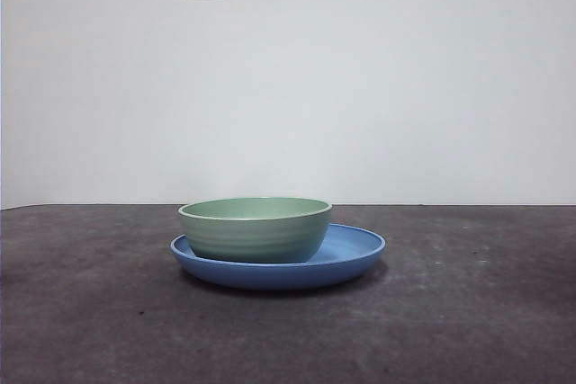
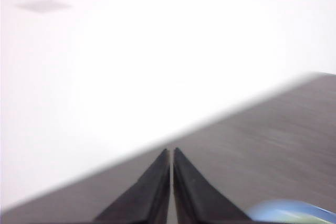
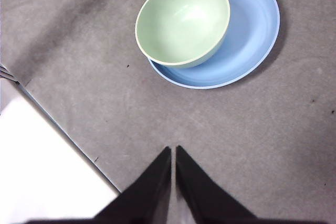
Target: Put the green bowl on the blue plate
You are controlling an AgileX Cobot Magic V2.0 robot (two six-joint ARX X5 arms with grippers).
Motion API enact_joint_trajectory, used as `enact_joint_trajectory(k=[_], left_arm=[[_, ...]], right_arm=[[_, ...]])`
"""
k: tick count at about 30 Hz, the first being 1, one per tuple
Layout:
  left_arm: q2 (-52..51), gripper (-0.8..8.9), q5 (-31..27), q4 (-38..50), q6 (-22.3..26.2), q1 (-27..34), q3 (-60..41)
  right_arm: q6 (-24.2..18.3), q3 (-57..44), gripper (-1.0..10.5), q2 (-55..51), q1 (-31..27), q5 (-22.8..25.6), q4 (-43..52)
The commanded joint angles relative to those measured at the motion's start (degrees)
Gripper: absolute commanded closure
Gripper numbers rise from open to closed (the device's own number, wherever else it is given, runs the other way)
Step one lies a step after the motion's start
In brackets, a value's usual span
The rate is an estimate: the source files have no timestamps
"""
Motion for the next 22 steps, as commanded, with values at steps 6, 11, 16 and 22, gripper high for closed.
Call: enact_joint_trajectory(k=[6,11,16,22], left_arm=[[-14.78,8.04,-18.03,2.93,0.07,4.0,-17.25],[-21.68,8.04,-20.0,2.14,-0.11,5.01,-25.86],[-25.62,8.04,-20.0,0.9,-0.2,5.18,-31.8],[-28.57,8.04,-20.0,-4.85,-0.2,5.18,-35.12]], right_arm=[[-0.68,0.98,9.4,0.44,0.35,0.0,0.33],[-0.68,1.01,9.4,0.44,0.35,0.0,0.33],[-0.68,1.01,9.4,0.44,0.35,0.0,0.33],[-0.68,0.98,9.4,0.44,0.35,0.0,0.33]])
